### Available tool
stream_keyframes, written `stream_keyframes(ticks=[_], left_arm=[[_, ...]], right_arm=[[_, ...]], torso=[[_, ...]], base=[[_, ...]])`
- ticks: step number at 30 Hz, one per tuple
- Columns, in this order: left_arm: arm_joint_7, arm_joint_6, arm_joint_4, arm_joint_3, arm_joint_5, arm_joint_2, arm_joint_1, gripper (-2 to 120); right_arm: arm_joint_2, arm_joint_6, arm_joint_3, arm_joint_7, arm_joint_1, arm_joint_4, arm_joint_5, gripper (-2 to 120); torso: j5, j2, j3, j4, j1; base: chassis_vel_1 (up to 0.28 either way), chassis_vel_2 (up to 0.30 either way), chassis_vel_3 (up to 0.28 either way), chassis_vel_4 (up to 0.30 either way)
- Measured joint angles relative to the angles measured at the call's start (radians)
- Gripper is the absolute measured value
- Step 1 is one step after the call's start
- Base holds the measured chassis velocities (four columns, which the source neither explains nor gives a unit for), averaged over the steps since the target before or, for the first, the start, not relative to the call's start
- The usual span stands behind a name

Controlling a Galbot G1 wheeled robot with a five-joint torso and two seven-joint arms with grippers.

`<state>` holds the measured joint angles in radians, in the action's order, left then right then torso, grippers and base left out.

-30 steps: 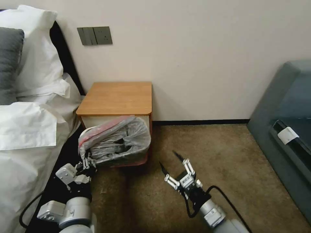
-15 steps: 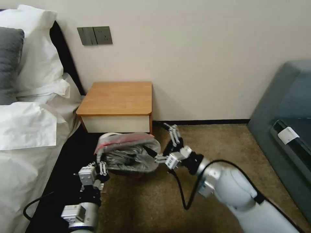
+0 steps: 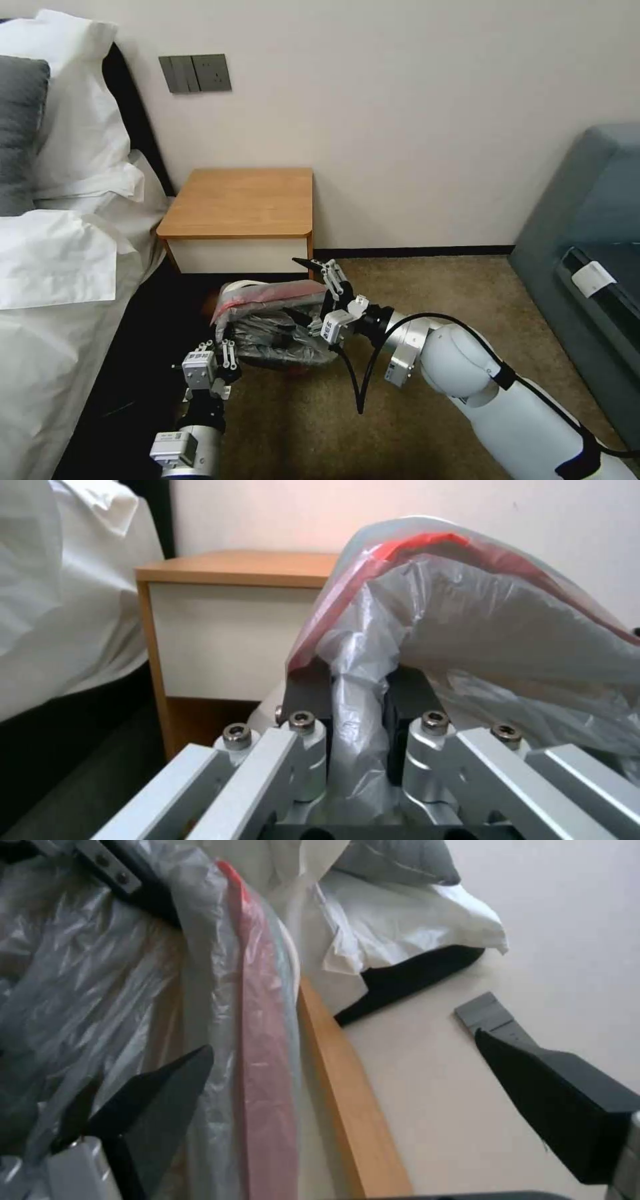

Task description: Pick up the garbage bag from the table and place it over the trash can.

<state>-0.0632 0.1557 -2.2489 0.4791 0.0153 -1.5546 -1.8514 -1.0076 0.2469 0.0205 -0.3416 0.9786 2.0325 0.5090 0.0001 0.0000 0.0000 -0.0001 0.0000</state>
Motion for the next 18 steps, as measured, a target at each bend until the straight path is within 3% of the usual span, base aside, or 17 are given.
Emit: stream_keyframes(ticks=[18], left_arm=[[0.003,0.045,0.041,-0.06,-0.093,-0.011,-0.028,11]], right_arm=[[-0.028,-0.01,0.022,0.024,-0.034,-0.033,-0.002,100]], torso=[[0.0,0.0,0.0,0.0001,0.0]], base=[[0.0,0.0,0.0,0.0]])
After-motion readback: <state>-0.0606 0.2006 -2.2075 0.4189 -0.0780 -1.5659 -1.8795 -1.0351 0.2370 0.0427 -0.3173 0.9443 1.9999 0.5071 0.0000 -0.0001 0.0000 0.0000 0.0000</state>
